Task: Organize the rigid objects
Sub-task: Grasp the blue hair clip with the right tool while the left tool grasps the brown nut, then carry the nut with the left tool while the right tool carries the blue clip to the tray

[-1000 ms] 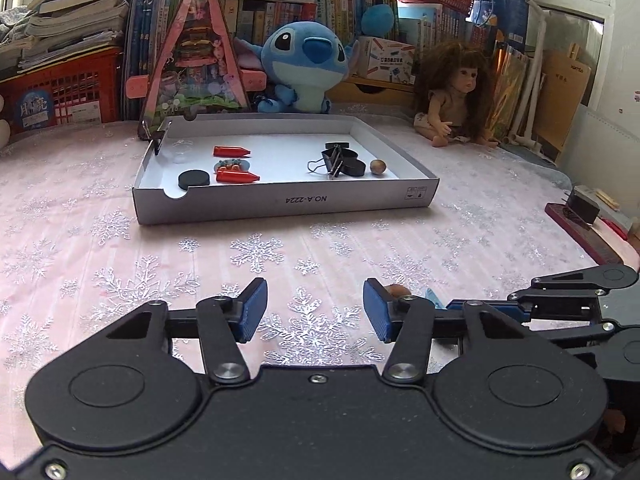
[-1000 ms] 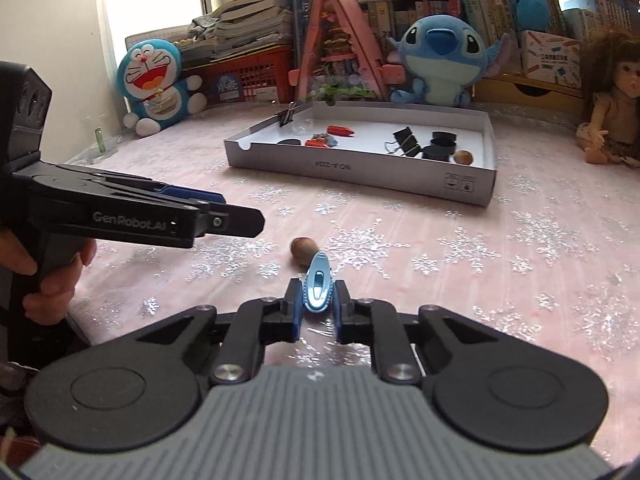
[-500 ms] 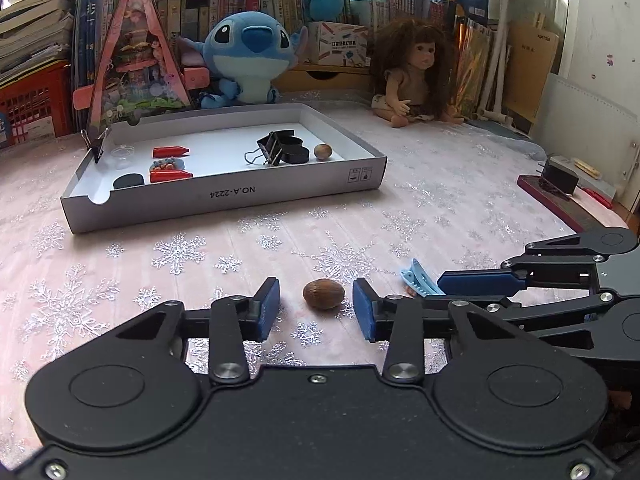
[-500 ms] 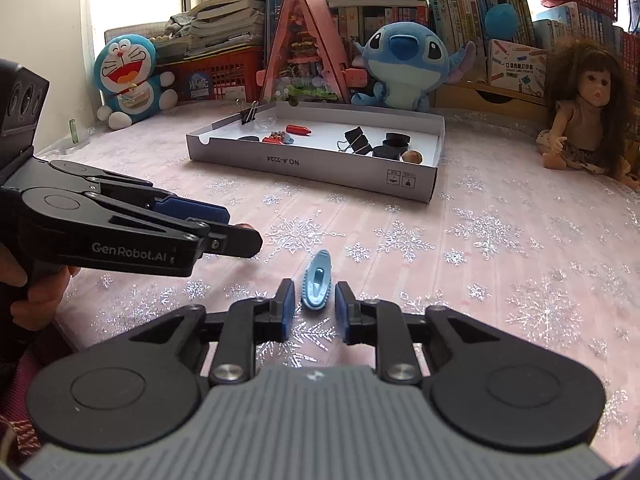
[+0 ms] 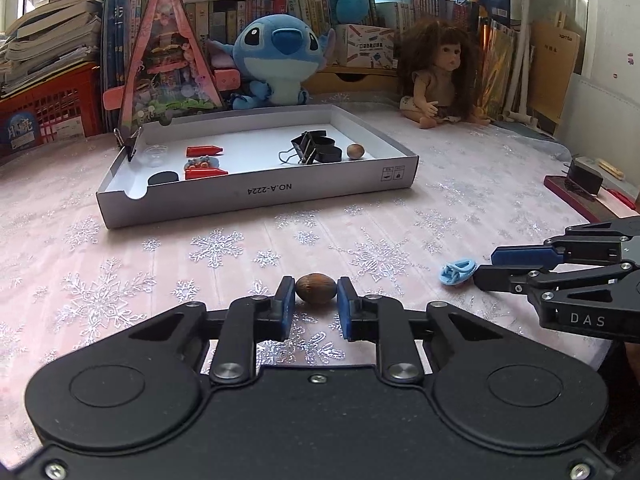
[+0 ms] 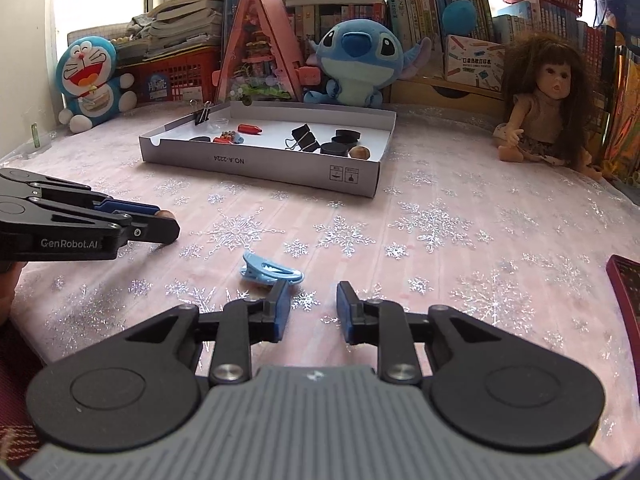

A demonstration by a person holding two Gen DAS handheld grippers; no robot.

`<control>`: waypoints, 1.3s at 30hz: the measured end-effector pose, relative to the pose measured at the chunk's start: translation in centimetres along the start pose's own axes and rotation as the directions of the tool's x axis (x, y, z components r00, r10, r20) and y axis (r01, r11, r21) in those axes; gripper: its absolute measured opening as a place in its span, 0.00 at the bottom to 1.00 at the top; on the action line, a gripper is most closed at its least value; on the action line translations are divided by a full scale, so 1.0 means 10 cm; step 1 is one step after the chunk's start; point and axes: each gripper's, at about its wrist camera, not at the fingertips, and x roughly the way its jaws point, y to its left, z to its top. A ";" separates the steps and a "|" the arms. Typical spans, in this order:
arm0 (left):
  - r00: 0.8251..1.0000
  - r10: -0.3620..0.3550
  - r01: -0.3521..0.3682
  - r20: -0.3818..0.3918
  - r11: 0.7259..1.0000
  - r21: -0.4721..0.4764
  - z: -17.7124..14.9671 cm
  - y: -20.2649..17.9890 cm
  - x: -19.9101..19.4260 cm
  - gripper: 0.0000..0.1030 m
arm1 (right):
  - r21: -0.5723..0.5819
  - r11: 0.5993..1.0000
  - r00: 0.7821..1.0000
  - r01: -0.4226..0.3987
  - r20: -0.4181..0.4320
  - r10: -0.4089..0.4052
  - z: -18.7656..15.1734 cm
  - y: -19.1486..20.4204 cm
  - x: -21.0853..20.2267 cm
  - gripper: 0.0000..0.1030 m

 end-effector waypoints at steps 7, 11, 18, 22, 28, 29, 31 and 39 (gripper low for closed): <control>0.998 0.047 -0.047 0.035 0.999 -0.013 -0.05 0.02 -0.06 0.20 | 0.141 0.987 0.997 -0.081 0.024 0.078 -0.01 -0.07 -0.04 0.46; 0.995 0.074 -0.070 0.060 0.996 -0.054 -0.09 0.04 -0.09 0.20 | 0.212 0.975 0.995 -0.064 0.082 0.048 -0.06 -0.03 -0.01 0.60; 0.990 0.120 -0.114 0.068 0.989 -0.089 -0.15 0.07 -0.11 0.20 | 0.200 0.978 0.986 0.063 0.138 -0.092 -0.10 0.18 0.02 0.69; 0.987 0.140 -0.131 0.078 0.986 -0.107 -0.18 0.09 -0.12 0.20 | 0.238 0.967 0.980 0.091 0.153 -0.130 -0.12 0.23 0.04 0.72; 0.985 0.150 -0.139 0.085 0.982 -0.128 -0.23 0.08 -0.14 0.21 | 0.258 0.953 0.968 0.161 0.145 -0.203 -0.12 0.36 0.10 0.73; 0.985 0.152 -0.140 0.085 0.982 -0.129 -0.23 0.08 -0.14 0.21 | 0.249 0.953 0.967 0.172 0.144 -0.212 -0.11 0.40 0.11 0.73; 0.984 0.157 -0.145 0.088 0.981 -0.128 -0.23 0.08 -0.14 0.21 | 0.244 0.954 0.966 0.176 0.141 -0.215 -0.12 0.45 0.11 0.73; 0.982 0.160 -0.147 0.096 0.980 -0.131 -0.24 0.06 -0.15 0.21 | 0.277 0.944 0.967 0.180 0.128 -0.222 -0.09 0.50 0.14 0.60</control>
